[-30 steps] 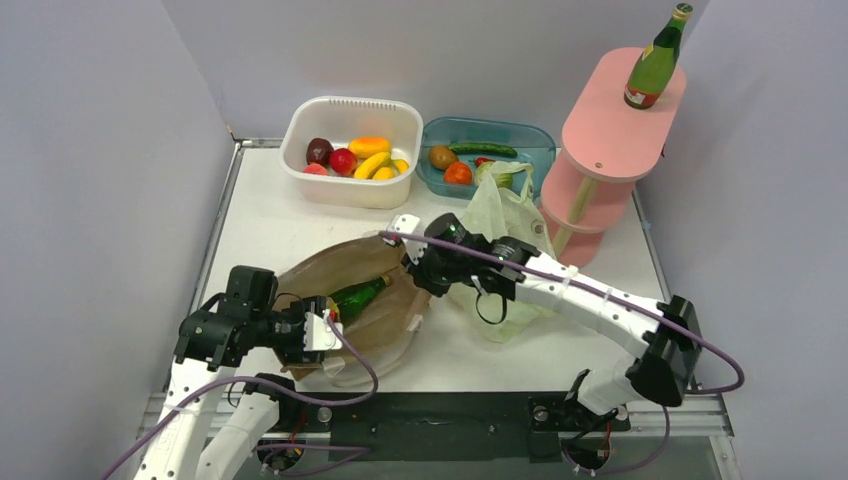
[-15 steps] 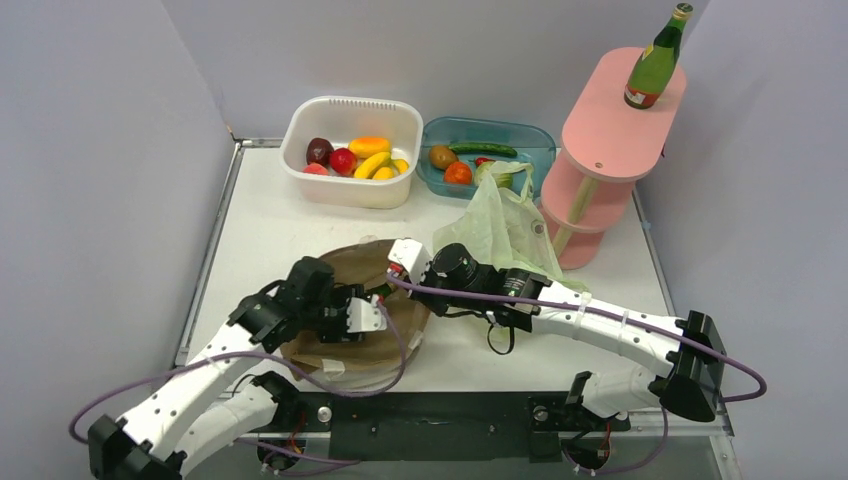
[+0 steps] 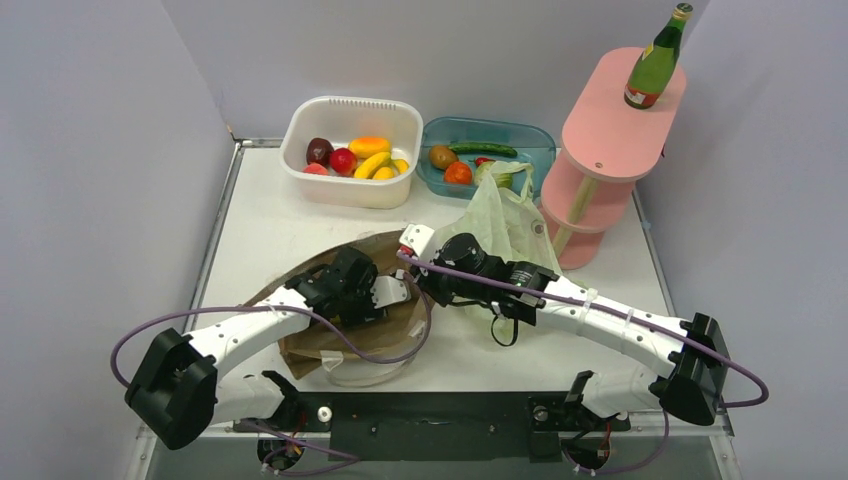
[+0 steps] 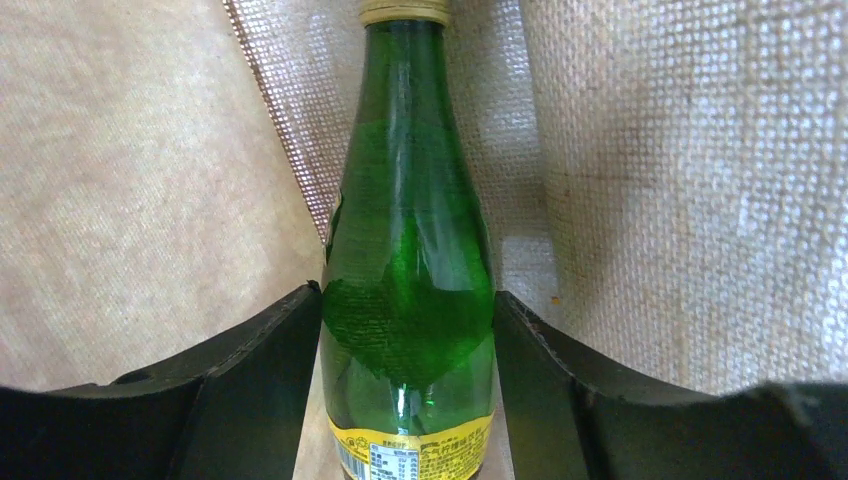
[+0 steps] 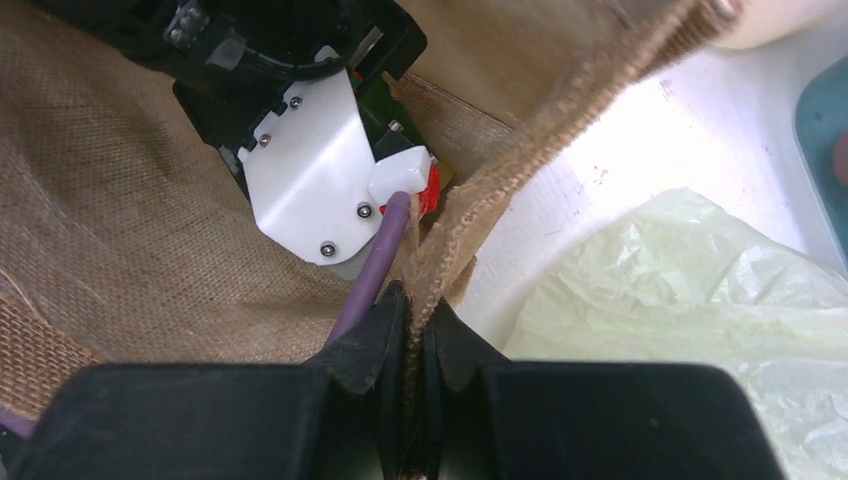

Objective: Untie the knot of the grocery bags and take out the mixed food

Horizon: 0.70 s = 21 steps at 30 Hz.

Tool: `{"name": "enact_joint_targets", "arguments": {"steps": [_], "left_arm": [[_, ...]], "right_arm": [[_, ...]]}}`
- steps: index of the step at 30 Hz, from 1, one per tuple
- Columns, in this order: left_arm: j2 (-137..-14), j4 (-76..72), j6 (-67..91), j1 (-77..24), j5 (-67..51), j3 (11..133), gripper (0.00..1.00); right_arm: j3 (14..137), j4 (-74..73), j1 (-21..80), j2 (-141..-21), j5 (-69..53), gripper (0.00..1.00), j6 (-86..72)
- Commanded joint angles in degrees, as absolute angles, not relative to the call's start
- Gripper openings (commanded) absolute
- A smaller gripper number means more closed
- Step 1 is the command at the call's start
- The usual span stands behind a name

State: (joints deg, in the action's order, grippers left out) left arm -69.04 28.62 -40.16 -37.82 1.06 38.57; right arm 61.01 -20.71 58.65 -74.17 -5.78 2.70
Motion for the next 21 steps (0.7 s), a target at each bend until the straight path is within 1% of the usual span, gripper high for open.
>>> {"name": "enact_joint_targets", "arguments": {"steps": [1,4,9,13,18,20,21], "left_arm": [[-75.7,28.9,-36.8,-38.1,6.2,37.1,0.54],[-78.6,28.9,-36.7,-38.2,7.2,36.3,0.51],[-83.5,29.7,-36.3,-38.3,9.5,36.3,0.51],[-86.2,31.6,-36.4,-38.3,8.3,37.7,0.6],[-89.0,35.9,-37.7,-38.3,6.3,40.0,0.63],[-89.3,37.1,-38.1,-38.5,5.7,40.4,0.54],[-89.1,37.8,-38.1,-38.8,5.6,40.6,0.37]], "right_arm": [[62.6,-19.3,57.3,-72.2,-6.9,0.0,1.2],[62.5,-19.4,56.3,-72.1,-7.2,0.0,1.0],[62.5,-19.7,55.2,-72.0,-7.9,0.0,0.7],[62.8,-19.7,54.8,-72.2,-8.6,0.0,0.8],[63.3,-19.9,54.6,-72.5,-9.0,0.0,1.0],[63.3,-20.0,54.5,-72.4,-9.1,0.0,1.3],[63.2,-20.0,54.5,-72.3,-9.0,0.0,1.3]]}}
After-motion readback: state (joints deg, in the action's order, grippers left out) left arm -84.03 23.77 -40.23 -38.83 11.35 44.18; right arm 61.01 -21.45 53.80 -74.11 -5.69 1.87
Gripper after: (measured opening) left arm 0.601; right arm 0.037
